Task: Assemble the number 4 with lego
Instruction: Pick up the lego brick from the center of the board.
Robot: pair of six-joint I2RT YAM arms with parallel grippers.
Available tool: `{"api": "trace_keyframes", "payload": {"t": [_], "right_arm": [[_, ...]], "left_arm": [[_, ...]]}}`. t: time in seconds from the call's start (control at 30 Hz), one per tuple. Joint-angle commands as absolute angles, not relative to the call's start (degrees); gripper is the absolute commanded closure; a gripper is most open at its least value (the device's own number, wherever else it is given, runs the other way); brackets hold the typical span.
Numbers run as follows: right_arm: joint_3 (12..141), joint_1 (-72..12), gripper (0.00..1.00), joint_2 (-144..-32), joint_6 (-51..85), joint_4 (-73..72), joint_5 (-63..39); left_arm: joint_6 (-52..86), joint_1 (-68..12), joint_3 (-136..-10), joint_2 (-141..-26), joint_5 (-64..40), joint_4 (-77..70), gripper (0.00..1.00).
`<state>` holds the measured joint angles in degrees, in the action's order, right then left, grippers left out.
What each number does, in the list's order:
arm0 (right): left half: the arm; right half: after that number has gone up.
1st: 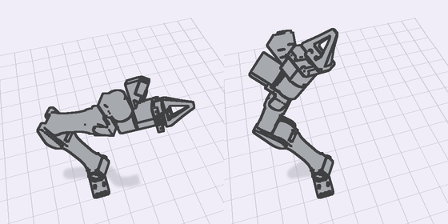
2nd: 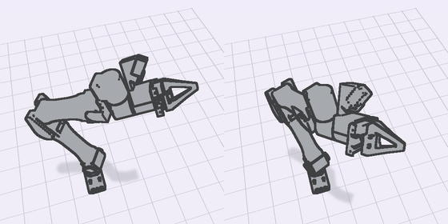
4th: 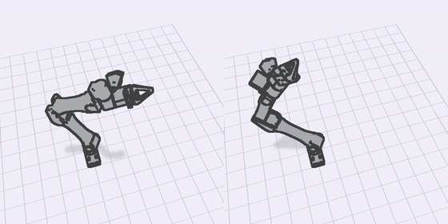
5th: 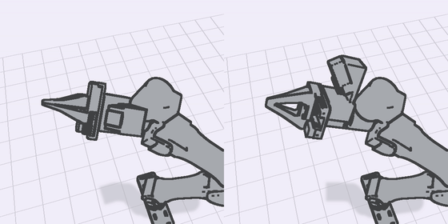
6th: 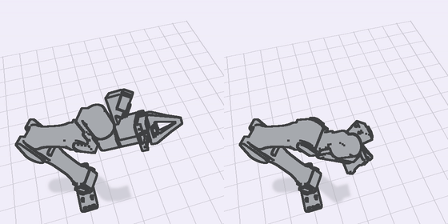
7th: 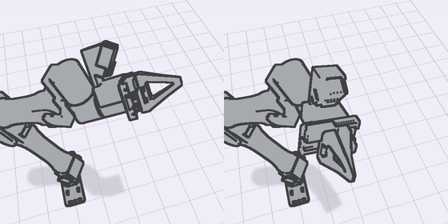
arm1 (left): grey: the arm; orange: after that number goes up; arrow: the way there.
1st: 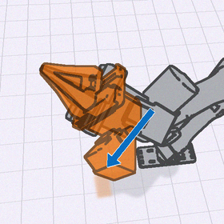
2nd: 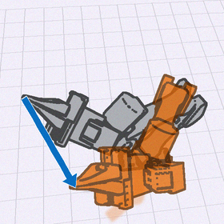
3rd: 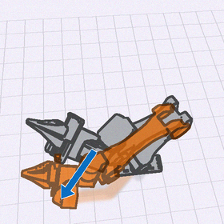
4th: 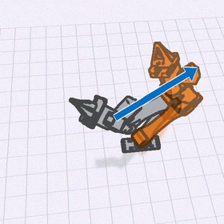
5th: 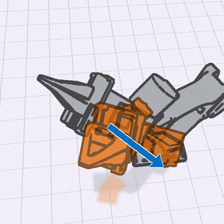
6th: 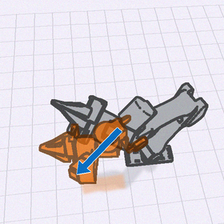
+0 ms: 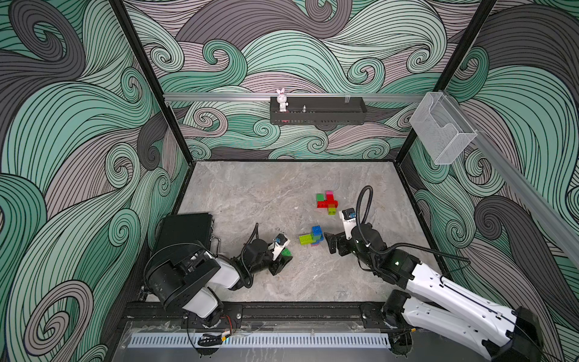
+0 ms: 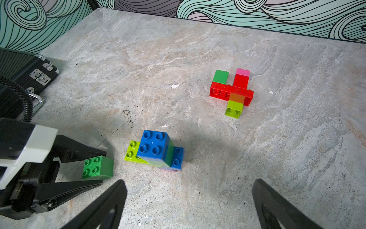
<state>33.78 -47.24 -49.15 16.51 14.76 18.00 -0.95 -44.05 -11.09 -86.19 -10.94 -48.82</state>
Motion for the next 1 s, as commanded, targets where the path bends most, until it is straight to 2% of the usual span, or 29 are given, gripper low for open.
{"api": "trace_keyframes", "payload": {"t": [0.0, 0.57, 0.73, 0.87, 0.97], "right_arm": [[34.9, -47.1, 0.01, -48.6, 16.5, 14.1, 18.7], [34.5, -47.1, 0.00, -48.2, 16.1, 14.2, 19.1], [34.3, -47.1, 0.00, -48.4, 16.0, 14.1, 19.0], [33.8, -47.1, 0.01, -48.7, 15.8, 14.0, 17.5], [33.3, -47.1, 0.01, -49.7, 15.5, 13.2, 13.1]], "left_arm": [[-1.6, -44.6, -10.9, -86.6, -11.8, -50.5, 0.48], [-2.1, -45.2, -11.8, -85.6, -11.9, -45.3, 0.54], [-2.6, -45.4, -11.9, -85.7, -12.0, -45.6, 0.63], [-2.6, -45.4, -12.5, -84.4, -11.3, -43.7, 0.65], [-1.9, -45.4, -12.5, -83.7, -10.4, -43.5, 0.78]]}}
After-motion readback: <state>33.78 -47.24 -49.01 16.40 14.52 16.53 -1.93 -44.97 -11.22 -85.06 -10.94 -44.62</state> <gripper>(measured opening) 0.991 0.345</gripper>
